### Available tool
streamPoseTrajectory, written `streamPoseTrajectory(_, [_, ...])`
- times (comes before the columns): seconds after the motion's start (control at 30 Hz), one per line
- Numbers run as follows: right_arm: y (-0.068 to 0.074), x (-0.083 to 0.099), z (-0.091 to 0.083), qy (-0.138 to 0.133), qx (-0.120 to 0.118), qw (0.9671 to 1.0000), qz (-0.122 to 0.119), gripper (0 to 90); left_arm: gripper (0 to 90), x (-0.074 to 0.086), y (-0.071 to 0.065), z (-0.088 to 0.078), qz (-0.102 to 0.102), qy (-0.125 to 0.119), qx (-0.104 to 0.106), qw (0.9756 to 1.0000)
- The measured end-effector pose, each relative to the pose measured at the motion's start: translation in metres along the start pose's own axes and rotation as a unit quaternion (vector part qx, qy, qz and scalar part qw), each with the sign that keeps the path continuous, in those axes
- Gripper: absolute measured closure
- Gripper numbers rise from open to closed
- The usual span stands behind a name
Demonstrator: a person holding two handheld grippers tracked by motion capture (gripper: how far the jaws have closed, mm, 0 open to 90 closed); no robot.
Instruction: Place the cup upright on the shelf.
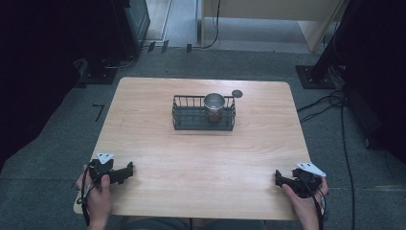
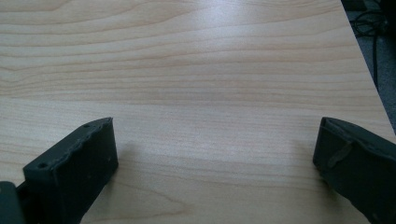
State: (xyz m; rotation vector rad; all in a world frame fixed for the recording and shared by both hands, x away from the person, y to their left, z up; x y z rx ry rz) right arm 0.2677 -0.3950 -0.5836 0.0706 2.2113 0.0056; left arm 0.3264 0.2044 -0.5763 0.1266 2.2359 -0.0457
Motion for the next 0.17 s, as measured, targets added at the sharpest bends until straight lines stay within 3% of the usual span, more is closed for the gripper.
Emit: streamPoseTrajectory(0.17, [-0.0001,-0.0006,0.0008,0.000,0.003,1.0000,0.002,0.0,1.9,0.0000,0.0000,-0.0001,0.000,0.001,0.000,1.0000])
Point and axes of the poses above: each handheld gripper's, and its own axes: z roughly forward along the jaws, x roughly out of its underside, y roughly to its left, the point moved 8 cm from there along z, roughly forward along the jaws, and after that the axes turned 8 degrees about -y, right-handed, at the moved point
